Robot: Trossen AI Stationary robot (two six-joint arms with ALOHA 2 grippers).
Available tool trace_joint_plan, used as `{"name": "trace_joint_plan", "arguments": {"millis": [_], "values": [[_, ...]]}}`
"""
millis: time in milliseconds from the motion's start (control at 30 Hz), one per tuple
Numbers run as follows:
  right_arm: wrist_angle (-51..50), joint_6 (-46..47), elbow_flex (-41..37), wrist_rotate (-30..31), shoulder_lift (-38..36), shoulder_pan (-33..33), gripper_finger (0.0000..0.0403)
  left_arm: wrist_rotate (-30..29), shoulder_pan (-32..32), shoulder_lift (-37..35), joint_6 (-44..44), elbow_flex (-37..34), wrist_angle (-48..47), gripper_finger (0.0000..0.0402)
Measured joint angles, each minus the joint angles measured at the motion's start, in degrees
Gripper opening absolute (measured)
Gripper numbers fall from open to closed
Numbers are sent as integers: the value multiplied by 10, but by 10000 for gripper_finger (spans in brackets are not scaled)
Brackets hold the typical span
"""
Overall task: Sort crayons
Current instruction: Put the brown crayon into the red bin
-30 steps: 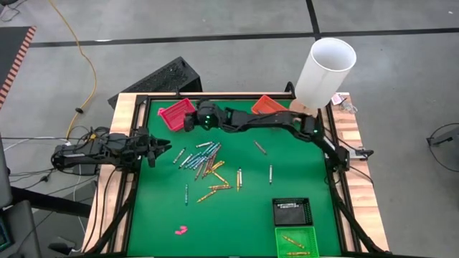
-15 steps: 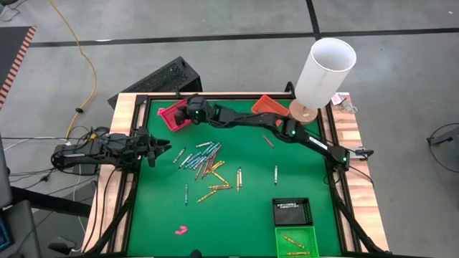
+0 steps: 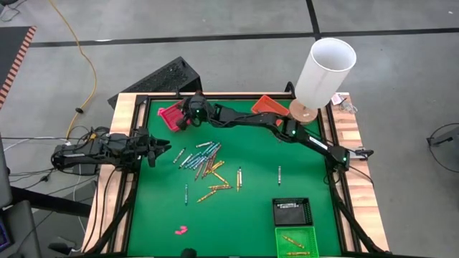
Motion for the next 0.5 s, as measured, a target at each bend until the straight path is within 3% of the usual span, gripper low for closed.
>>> {"name": "trace_joint_plan", "arguments": {"millis": [167, 500], "values": [[-30, -119, 0, -27, 0, 1, 0, -5, 0, 0, -1, 0, 0, 120], [-101, -128, 0, -36, 0, -5, 11, -32, 0, 0, -2, 0, -1, 120]]}}
